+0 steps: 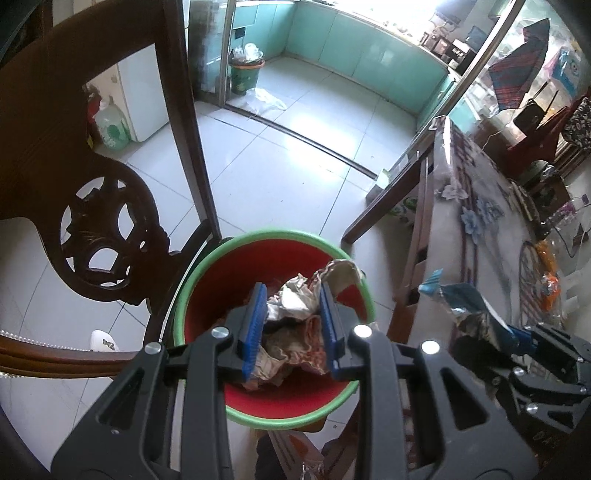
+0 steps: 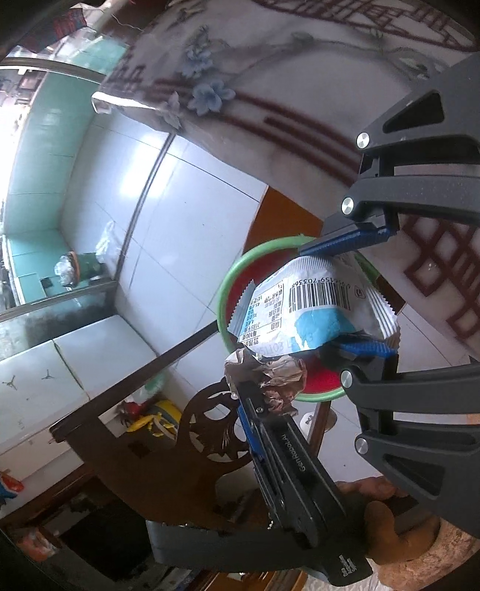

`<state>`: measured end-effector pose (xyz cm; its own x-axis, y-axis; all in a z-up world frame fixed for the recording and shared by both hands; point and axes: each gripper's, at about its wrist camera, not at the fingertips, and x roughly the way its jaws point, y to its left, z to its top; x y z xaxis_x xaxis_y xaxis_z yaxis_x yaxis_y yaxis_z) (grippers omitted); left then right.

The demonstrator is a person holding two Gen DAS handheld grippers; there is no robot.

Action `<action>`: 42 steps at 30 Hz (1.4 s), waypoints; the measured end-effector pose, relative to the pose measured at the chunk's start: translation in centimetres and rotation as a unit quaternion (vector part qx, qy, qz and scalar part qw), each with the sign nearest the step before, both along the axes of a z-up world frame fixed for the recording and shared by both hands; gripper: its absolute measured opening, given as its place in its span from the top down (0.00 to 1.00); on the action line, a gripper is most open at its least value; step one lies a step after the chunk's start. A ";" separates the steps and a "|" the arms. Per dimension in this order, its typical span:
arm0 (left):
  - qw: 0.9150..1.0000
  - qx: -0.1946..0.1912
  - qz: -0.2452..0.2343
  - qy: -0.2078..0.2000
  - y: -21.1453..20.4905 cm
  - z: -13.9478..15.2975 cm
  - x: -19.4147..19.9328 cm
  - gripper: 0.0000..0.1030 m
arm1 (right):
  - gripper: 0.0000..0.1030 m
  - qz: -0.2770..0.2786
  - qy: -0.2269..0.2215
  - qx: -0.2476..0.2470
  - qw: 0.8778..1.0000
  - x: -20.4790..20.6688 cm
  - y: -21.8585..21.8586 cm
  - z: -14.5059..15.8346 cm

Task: Collect trash
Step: 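Carry paper scrap and snack bag over the red bucket and release both, then move both open tools back over the table toward the orange bags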

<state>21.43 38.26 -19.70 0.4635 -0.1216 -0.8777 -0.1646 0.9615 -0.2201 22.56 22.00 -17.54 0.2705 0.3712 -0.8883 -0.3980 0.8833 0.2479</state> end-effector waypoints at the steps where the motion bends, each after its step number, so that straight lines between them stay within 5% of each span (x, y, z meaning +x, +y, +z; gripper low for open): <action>1: 1.000 0.000 0.001 0.002 0.0 -0.1 0.1 0.74 | 0.61 0.002 0.002 -0.001 1.000 0.1 0.1 -0.2; 9: 1.000 0.002 0.006 0.014 0.5 -0.9 0.5 0.73 | 0.59 0.021 0.015 -0.006 1.000 0.9 1.5 -1.4; 11: 1.000 0.003 0.012 0.012 0.6 -0.9 0.5 0.62 | 0.55 0.024 0.016 -0.003 1.000 0.9 1.6 -1.5; 13: 1.000 -0.001 0.017 0.014 0.7 -0.8 0.6 0.54 | 0.38 0.020 0.012 -0.002 1.000 1.0 1.6 -1.4; 15: 1.000 -0.002 0.024 0.011 1.0 -0.6 0.5 0.40 | 0.34 0.018 0.004 0.000 1.000 1.0 1.5 -1.1; 31: 0.999 0.004 0.002 -0.048 -1.9 4.6 -2.2 0.39 | 0.34 -0.040 -0.053 0.008 0.998 -2.6 -6.0 3.5; 42: 0.993 0.011 -0.094 -0.074 -11.1 6.5 -4.0 0.39 | 0.34 -0.138 -0.081 0.008 0.987 -6.6 -15.5 5.4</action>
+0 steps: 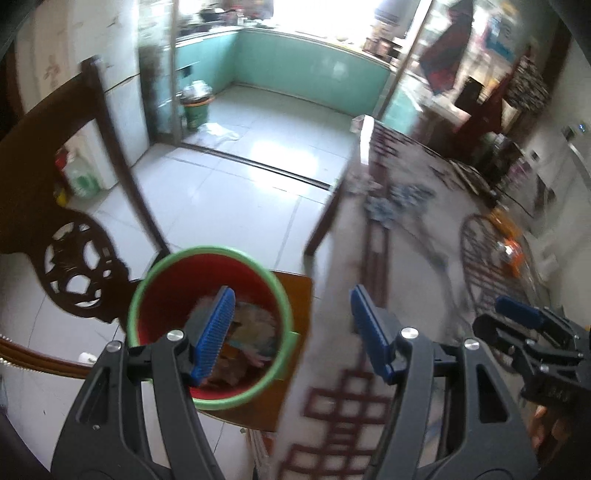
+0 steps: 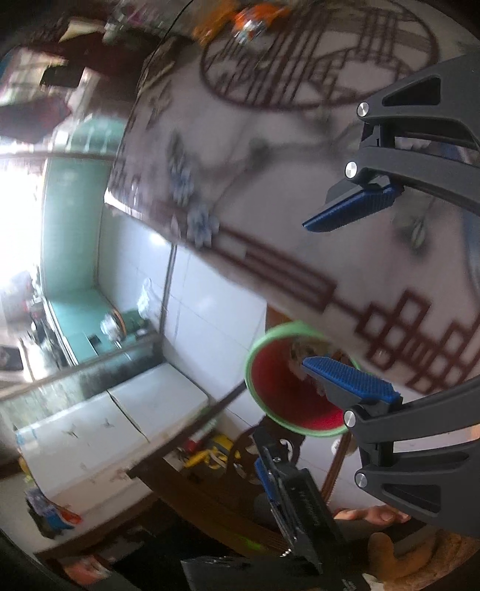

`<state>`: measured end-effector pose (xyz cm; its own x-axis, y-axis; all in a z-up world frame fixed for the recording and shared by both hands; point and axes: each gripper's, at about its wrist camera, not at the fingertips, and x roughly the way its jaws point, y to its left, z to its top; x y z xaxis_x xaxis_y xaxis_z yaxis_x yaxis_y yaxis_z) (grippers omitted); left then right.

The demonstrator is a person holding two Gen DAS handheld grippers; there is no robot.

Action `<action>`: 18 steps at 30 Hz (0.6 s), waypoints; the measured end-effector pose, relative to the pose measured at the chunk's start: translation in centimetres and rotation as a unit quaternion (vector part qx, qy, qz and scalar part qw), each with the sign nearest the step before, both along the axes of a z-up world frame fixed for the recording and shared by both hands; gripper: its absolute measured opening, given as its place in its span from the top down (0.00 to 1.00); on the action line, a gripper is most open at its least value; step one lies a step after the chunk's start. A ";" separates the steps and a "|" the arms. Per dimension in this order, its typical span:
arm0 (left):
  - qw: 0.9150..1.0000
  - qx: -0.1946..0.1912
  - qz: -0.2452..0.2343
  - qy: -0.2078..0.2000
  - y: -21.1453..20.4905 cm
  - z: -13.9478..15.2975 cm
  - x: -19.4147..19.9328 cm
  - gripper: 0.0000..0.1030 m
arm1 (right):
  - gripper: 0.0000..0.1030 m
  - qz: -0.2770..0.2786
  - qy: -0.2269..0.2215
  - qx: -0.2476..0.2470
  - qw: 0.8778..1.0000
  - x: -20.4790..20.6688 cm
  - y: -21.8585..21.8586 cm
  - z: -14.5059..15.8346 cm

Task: Collect trash
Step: 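Move both open tools back over the table toward the orange bags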

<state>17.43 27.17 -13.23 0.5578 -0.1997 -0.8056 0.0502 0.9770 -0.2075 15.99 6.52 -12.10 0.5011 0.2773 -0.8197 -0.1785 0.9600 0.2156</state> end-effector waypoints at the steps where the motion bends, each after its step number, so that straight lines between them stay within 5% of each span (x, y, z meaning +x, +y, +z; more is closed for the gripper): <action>1: 1.000 -0.001 -0.010 -0.001 -1.1 0.1 -0.2 0.39 | 0.34 -0.013 -0.001 -0.002 1.000 -0.5 -1.3 0.0; 11: 0.996 -0.013 -0.089 0.011 -14.9 0.1 -2.0 0.39 | 0.34 -0.112 -0.014 -0.029 0.993 -4.7 -17.7 0.8; 18: 0.992 -0.004 -0.124 0.009 -24.2 0.3 -3.5 0.34 | 0.23 -0.167 -0.016 -0.075 0.983 -3.5 -32.0 -0.3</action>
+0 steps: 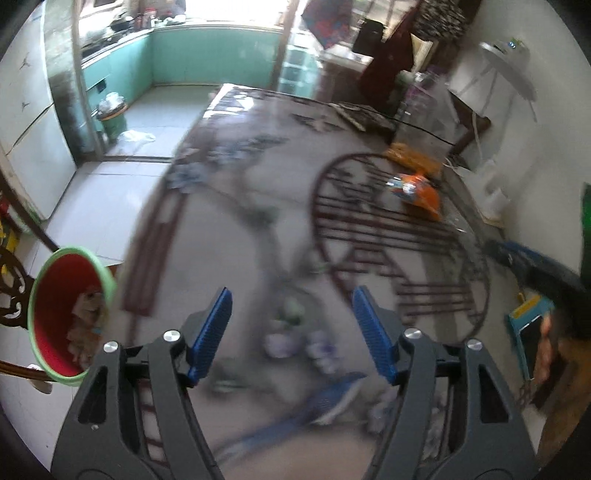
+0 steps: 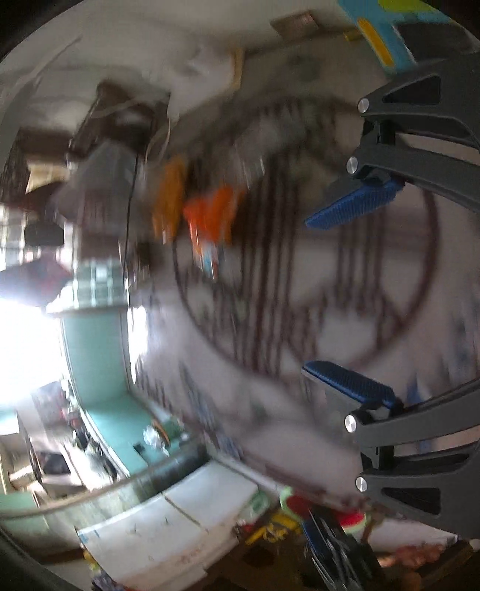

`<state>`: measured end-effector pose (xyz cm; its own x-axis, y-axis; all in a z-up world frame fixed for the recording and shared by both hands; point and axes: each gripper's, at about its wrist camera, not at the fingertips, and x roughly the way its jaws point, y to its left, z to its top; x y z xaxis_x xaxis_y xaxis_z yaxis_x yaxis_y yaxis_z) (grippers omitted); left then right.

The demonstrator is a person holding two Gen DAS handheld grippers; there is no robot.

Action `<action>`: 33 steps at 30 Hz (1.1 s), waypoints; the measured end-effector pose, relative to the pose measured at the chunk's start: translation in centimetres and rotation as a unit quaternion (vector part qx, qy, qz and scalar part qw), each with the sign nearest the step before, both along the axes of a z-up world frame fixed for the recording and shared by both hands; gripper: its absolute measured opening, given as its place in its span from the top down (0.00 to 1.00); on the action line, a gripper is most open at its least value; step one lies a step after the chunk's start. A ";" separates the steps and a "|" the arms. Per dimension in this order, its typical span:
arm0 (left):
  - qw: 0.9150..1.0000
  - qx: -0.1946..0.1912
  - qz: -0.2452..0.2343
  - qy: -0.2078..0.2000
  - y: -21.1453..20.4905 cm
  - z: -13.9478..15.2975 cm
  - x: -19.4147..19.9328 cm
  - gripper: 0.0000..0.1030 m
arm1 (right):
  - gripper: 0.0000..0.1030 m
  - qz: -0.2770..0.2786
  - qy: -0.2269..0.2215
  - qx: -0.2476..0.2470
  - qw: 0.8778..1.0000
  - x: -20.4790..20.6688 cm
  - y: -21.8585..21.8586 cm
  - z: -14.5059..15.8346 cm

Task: Collect trash
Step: 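Move both open tools back over the table toward the orange bags, then grasp orange snack bag with left tool while right tool grasps clear plastic bag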

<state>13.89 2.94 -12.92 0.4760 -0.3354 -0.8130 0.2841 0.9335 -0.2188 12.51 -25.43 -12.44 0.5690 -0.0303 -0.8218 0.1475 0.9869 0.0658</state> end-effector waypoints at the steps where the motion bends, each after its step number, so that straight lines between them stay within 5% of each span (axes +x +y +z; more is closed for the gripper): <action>1: 1.000 0.004 -0.007 -0.003 -1.5 0.0 -0.3 0.33 | 0.22 -0.009 0.005 -0.010 1.000 0.6 -2.1 -0.5; 7: 0.999 0.015 -0.040 -0.009 -7.0 0.1 -0.4 0.21 | 0.17 -0.003 0.080 -0.075 0.994 5.9 -10.9 -5.3; 14: 0.992 0.049 -0.116 -0.030 -14.4 0.5 3.7 0.15 | 0.18 0.067 0.153 -0.104 0.981 9.8 -12.9 -11.0; 16: 0.986 0.058 -0.149 -0.043 -16.8 0.4 5.4 0.13 | 0.24 0.074 0.159 -0.080 0.981 10.1 -13.6 -11.8; 20: 0.970 0.091 -0.221 -0.056 -22.1 -0.9 9.3 0.11 | 0.65 0.066 0.146 -0.054 0.986 9.8 -14.9 -12.1; 21: 0.965 0.096 -0.237 -0.057 -23.3 -1.4 10.2 0.11 | 0.69 0.062 0.138 -0.040 0.988 9.6 -15.3 -11.8; 24: 0.954 0.114 -0.271 -0.056 -26.5 -2.8 12.5 0.11 | 0.79 0.039 0.104 -0.001 0.994 8.6 -16.8 -10.5; 28: 0.943 0.101 -0.314 -0.032 -30.6 -4.9 15.8 0.10 | 0.79 0.010 0.073 0.029 0.997 7.3 -17.9 -9.2; 33: 0.937 0.102 -0.334 0.020 -34.0 -8.5 18.6 0.10 | 0.90 -0.013 0.059 0.059 0.996 6.7 -18.5 -8.5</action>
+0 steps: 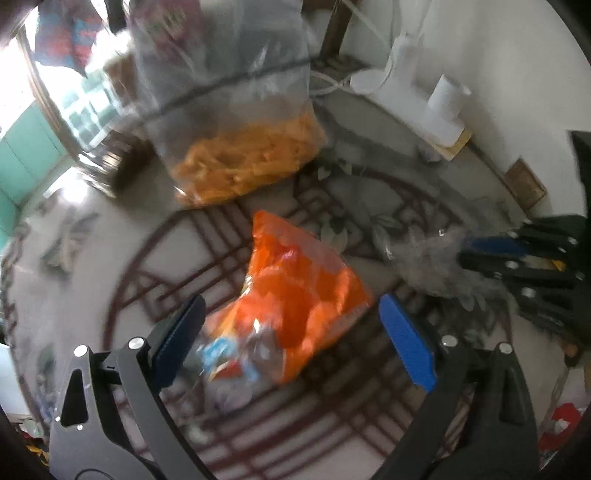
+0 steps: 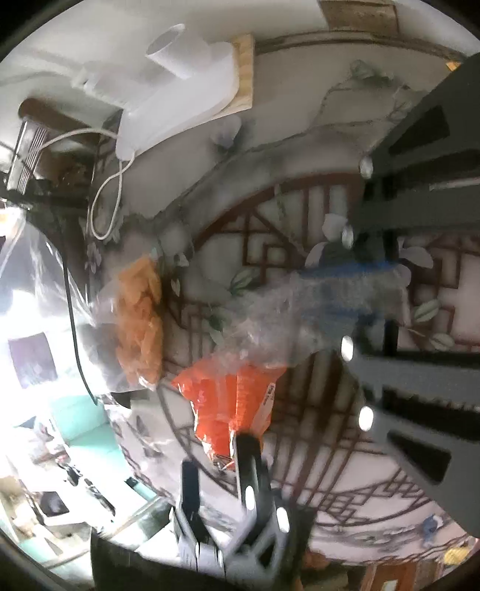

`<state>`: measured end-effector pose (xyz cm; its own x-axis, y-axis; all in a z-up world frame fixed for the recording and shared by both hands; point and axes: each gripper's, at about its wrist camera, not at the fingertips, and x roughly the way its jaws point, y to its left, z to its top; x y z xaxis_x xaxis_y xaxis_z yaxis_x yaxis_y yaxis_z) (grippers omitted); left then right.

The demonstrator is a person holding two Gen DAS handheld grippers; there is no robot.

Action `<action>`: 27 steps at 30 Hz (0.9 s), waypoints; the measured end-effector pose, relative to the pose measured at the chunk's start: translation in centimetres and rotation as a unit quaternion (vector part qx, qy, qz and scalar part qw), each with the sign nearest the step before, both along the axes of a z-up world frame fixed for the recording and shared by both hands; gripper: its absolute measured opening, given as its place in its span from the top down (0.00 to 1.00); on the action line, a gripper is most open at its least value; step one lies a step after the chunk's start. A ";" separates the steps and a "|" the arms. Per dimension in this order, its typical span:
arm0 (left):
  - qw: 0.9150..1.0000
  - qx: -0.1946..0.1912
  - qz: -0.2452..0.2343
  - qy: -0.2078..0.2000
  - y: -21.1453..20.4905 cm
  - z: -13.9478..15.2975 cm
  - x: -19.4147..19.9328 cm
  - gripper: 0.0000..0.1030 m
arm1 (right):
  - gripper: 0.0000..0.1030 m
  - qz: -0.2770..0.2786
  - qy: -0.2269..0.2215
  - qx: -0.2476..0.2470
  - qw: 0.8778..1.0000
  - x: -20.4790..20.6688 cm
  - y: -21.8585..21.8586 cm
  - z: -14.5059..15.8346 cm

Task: Collect trash
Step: 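Grasp orange snack bag with left tool while right tool grasps clear plastic bag, then carry orange bag and clear bag over the red bucket and release both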

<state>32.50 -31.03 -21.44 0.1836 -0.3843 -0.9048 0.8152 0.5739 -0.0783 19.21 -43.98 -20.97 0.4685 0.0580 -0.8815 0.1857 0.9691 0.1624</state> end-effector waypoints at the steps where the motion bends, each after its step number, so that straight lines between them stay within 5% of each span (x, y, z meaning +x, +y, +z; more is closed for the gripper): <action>1: 1.000 0.003 0.005 0.013 -0.4 -0.9 0.5 0.10 | 0.90 -0.003 -0.001 0.003 1.000 0.1 -0.1 0.0; 5: 0.998 0.000 0.025 0.059 -0.8 -3.1 1.0 0.26 | 0.91 -0.011 -0.004 0.007 1.000 0.3 -0.2 -0.2; 9: 0.997 -0.019 0.040 0.058 -0.2 -2.9 0.2 0.45 | 0.92 -0.016 -0.005 0.009 1.000 0.0 -0.3 -0.2; 20: 0.994 -0.043 0.100 -0.031 6.9 4.5 -6.7 0.47 | 0.98 -0.029 -0.039 0.023 0.999 -3.6 3.2 3.5; 27: 0.985 -0.049 0.160 -0.050 12.1 8.2 -12.2 0.46 | 0.98 -0.012 -0.056 0.043 0.997 -6.8 8.1 5.6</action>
<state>20.29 -18.96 -13.25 0.3964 -0.3769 -0.8372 0.5995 0.7969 -0.0749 12.43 -35.88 -15.33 0.5666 0.1187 -0.8154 0.1844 0.9462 0.2658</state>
